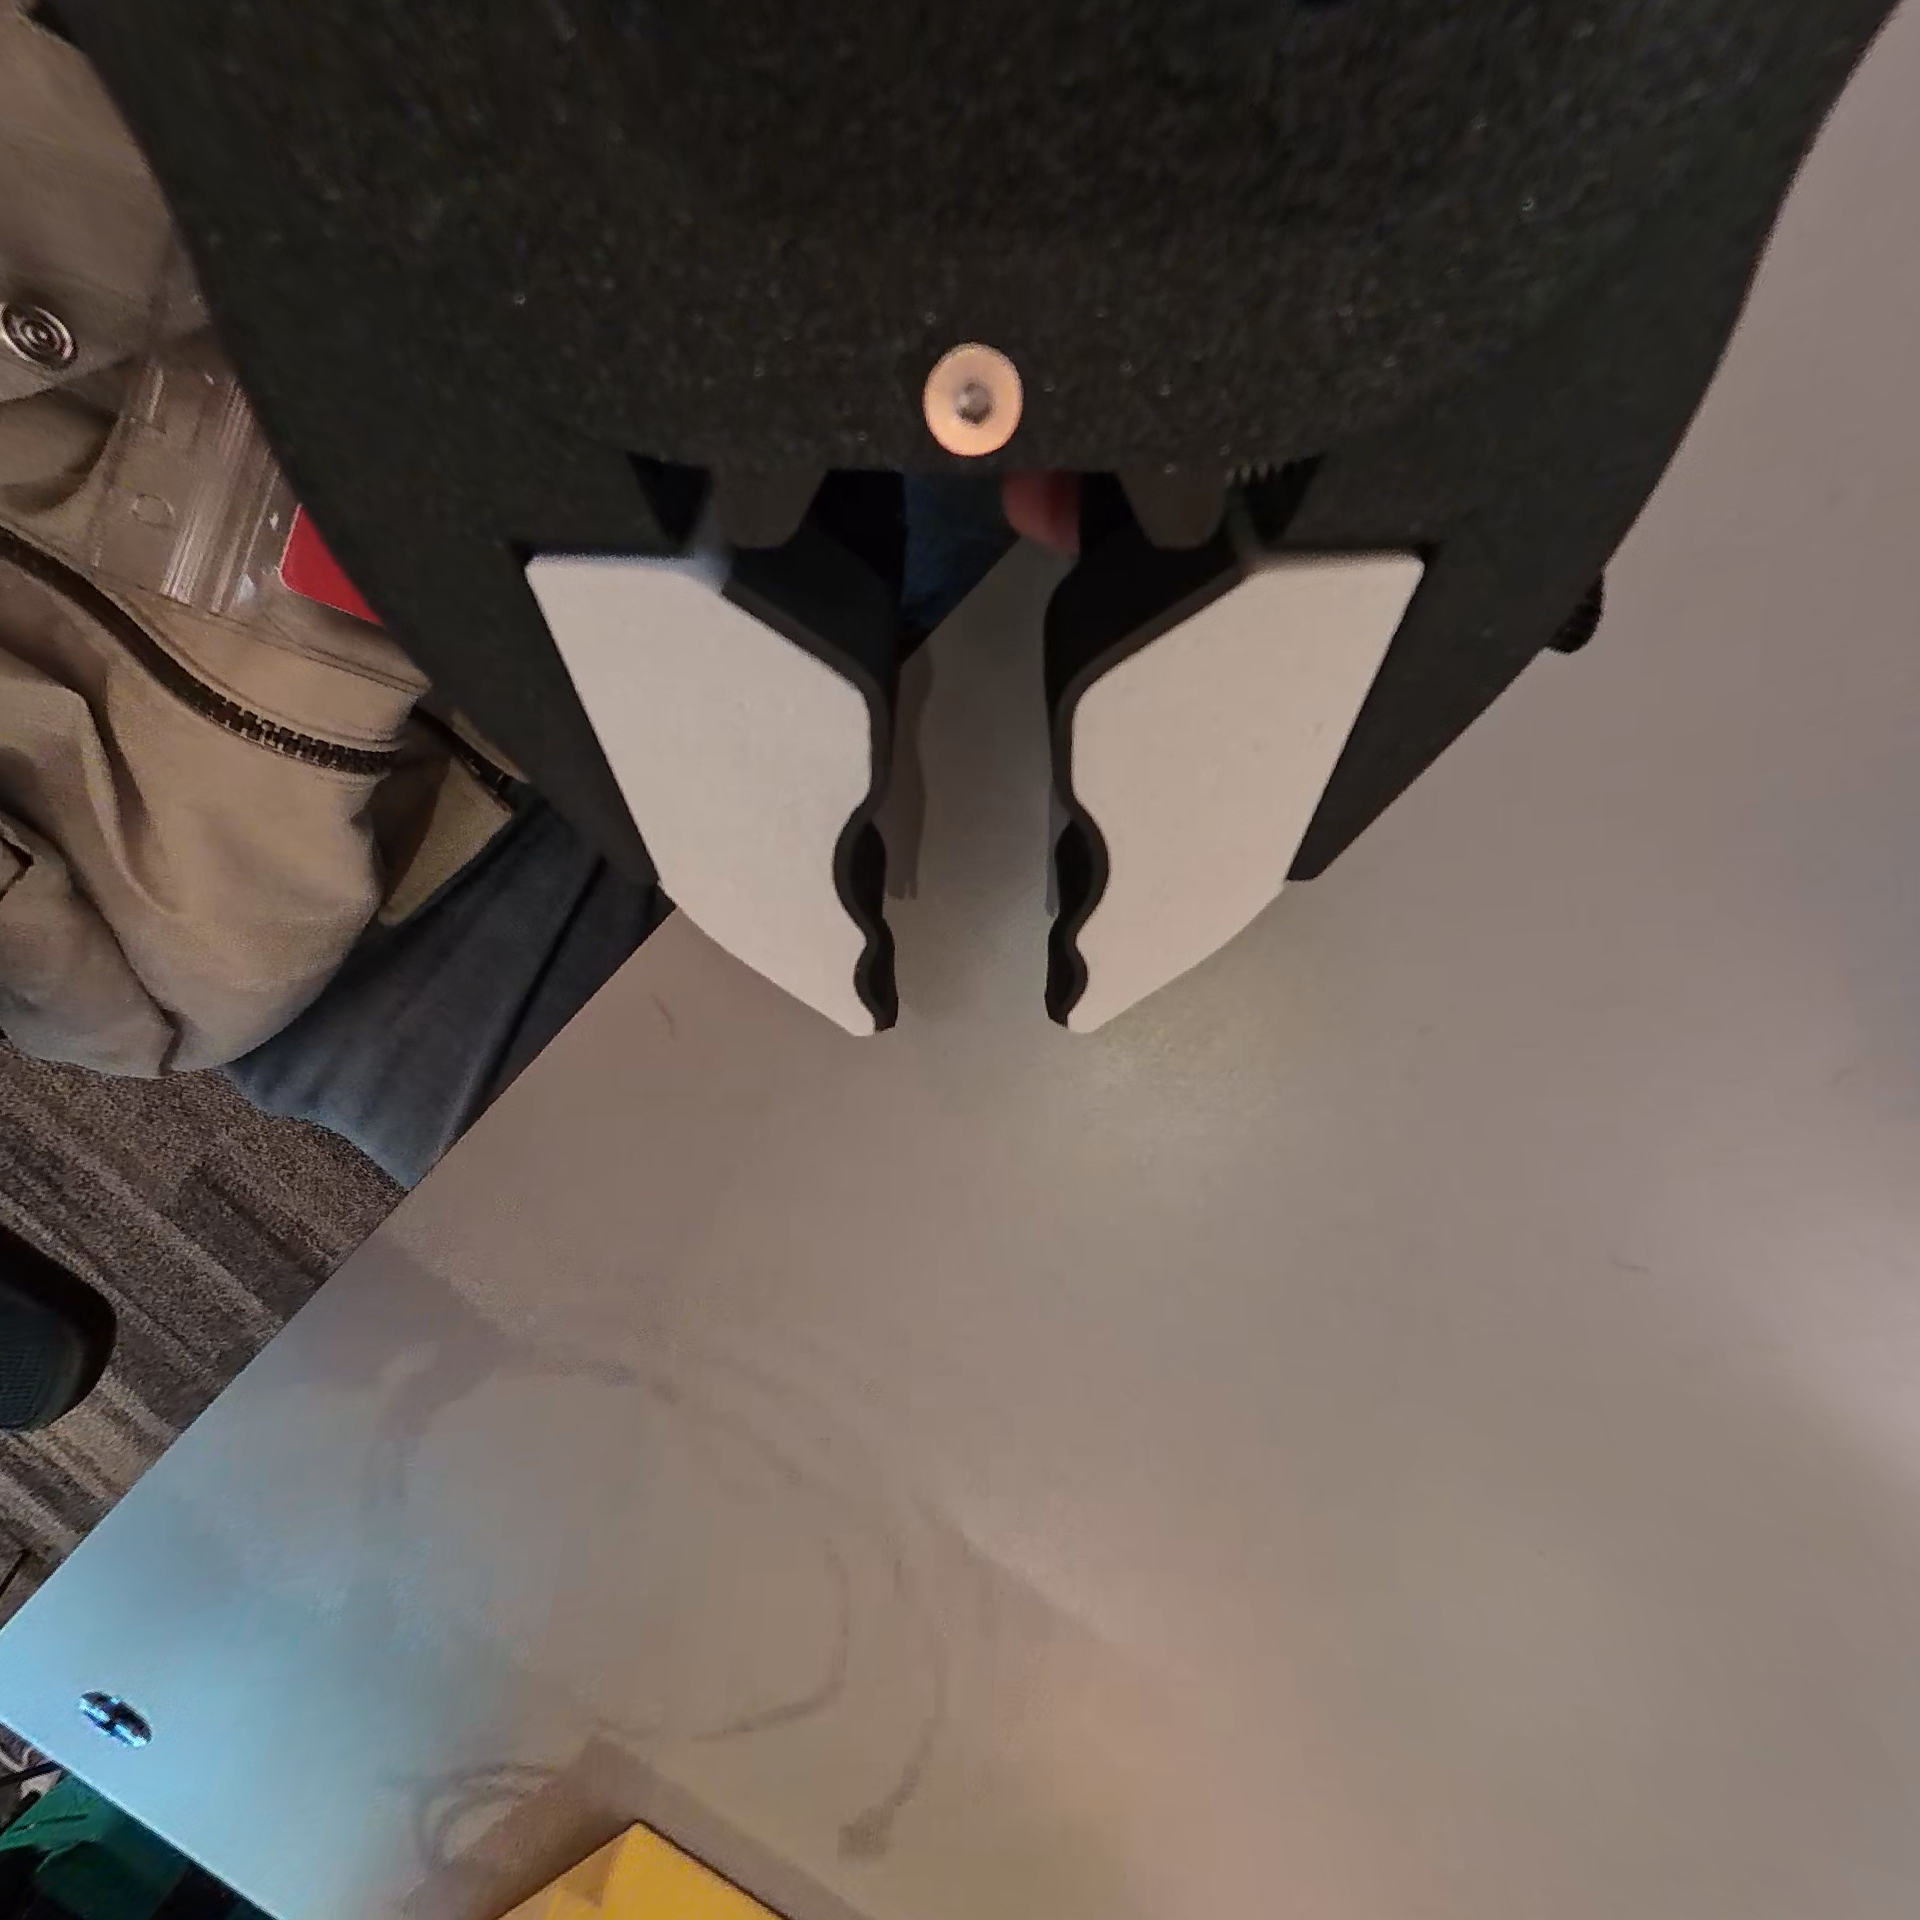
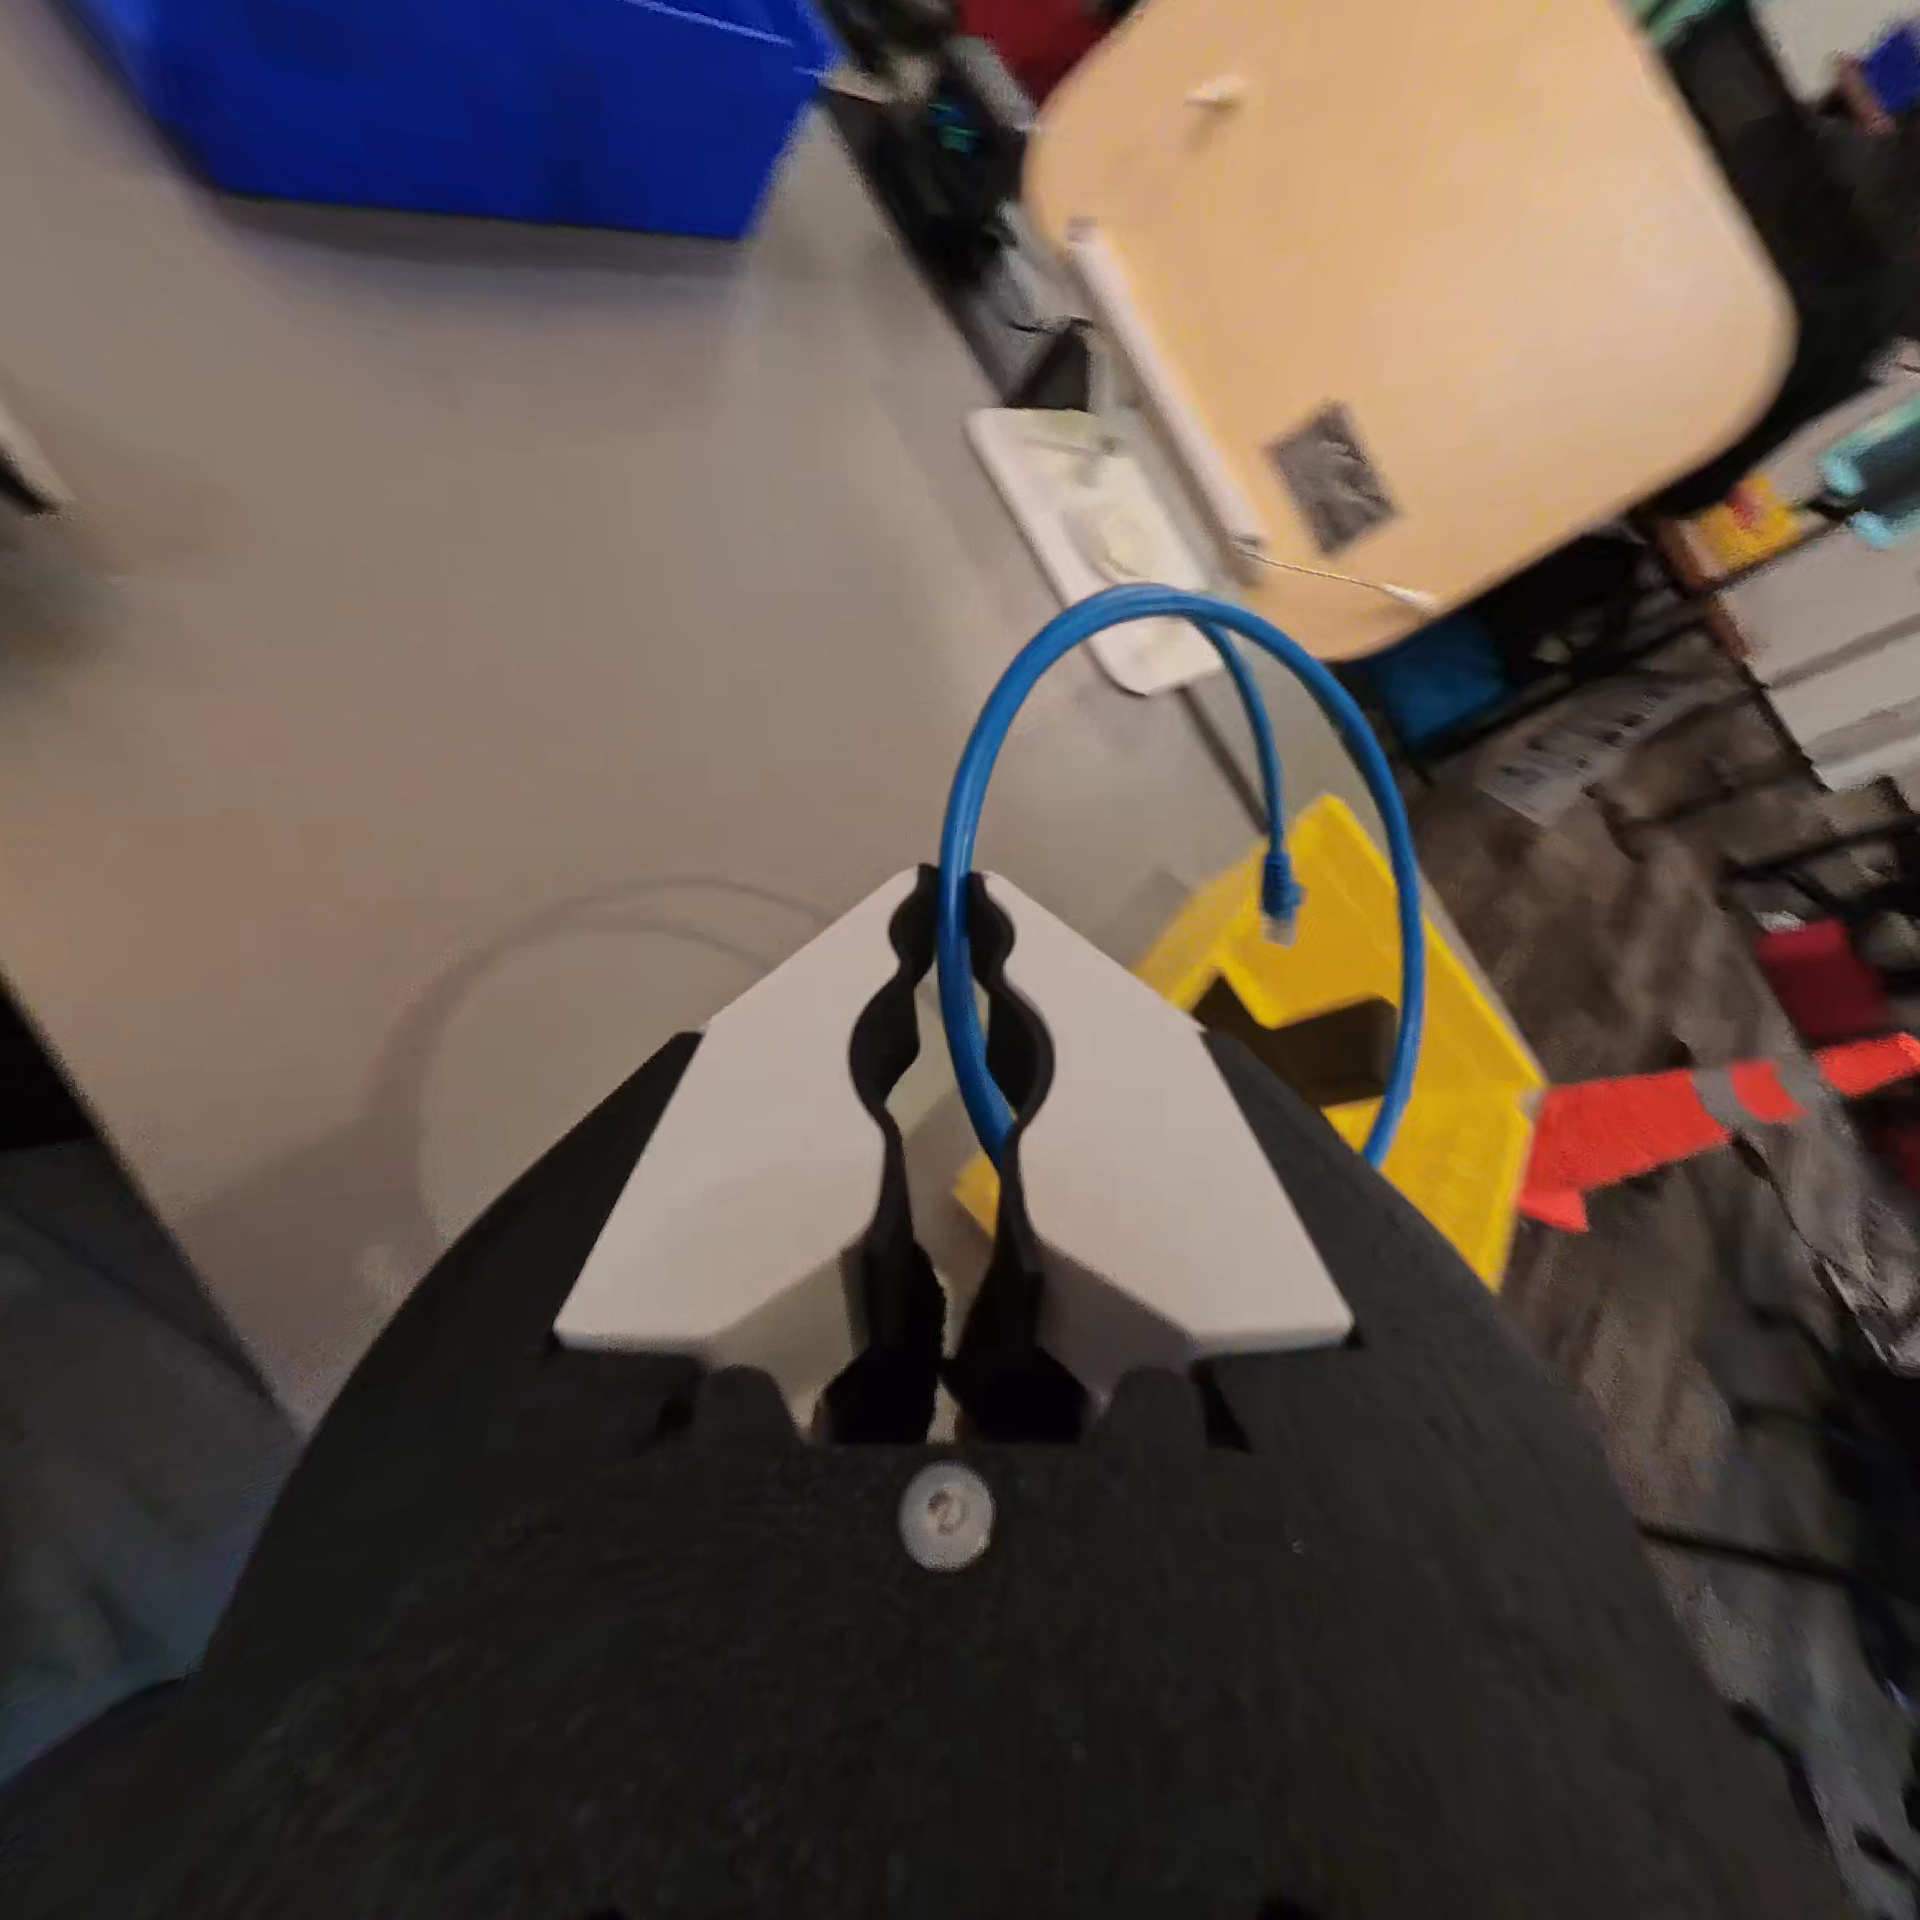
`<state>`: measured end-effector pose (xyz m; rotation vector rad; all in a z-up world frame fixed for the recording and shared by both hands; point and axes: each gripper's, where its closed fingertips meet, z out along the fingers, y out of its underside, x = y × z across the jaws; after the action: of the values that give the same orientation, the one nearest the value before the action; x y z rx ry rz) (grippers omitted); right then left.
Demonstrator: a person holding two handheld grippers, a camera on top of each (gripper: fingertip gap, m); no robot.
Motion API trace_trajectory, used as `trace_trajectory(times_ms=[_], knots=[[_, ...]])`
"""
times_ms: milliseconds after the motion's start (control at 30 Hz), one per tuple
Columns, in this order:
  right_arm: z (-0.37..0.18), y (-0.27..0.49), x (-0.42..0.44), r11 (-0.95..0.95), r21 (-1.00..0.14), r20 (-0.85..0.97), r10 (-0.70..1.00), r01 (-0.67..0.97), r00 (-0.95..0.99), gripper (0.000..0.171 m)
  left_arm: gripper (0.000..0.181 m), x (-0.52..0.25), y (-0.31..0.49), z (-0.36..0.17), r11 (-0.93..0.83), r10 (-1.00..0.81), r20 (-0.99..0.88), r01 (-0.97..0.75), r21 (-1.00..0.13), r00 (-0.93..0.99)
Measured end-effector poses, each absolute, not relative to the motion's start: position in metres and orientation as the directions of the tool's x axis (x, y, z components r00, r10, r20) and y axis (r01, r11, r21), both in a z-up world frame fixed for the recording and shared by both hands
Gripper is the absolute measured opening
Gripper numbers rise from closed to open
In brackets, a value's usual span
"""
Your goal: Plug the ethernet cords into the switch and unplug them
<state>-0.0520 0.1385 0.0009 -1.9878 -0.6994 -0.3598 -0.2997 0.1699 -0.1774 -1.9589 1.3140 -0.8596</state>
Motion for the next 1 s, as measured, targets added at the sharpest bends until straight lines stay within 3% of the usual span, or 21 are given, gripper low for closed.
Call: trace_trajectory(times_ms=[133, 400, 700, 867, 1000], knots=[[0.024, 0.126, 0.030, -0.484, -0.692, 0.514, 0.191, 0.535, 0.837, 0.005, 0.028, -0.299, 0.169, -0.179, -0.311, -0.941, 0.173, -0.544, -0.779, 0.291], [-0.068, 0.136, 0.096, -0.704, -0.610, 0.284, 0.235, 0.365, 0.929, 0.005, 0.028, -0.299, 0.170, -0.181, -0.311, -0.941, 0.172, -0.550, -0.775, 0.291], [-0.140, 0.146, 0.099, -0.842, -0.421, 0.093, 0.331, 0.338, 0.939, 0.005, 0.028, -0.299, 0.171, -0.182, -0.312, -0.941, 0.171, -0.553, -0.772, 0.293], [-0.139, 0.161, 0.097, -0.810, -0.473, 0.093, 0.345, 0.347, 0.934, 0.014, 0.028, -0.299, 0.171, -0.182, -0.308, -0.942, 0.168, -0.554, -0.774, 0.290], [-0.110, 0.163, 0.104, -0.742, -0.594, 0.149, 0.278, 0.311, 0.949, 0.027, 0.030, -0.302, 0.181, -0.171, -0.274, -0.940, 0.113, -0.516, -0.811, 0.322]])
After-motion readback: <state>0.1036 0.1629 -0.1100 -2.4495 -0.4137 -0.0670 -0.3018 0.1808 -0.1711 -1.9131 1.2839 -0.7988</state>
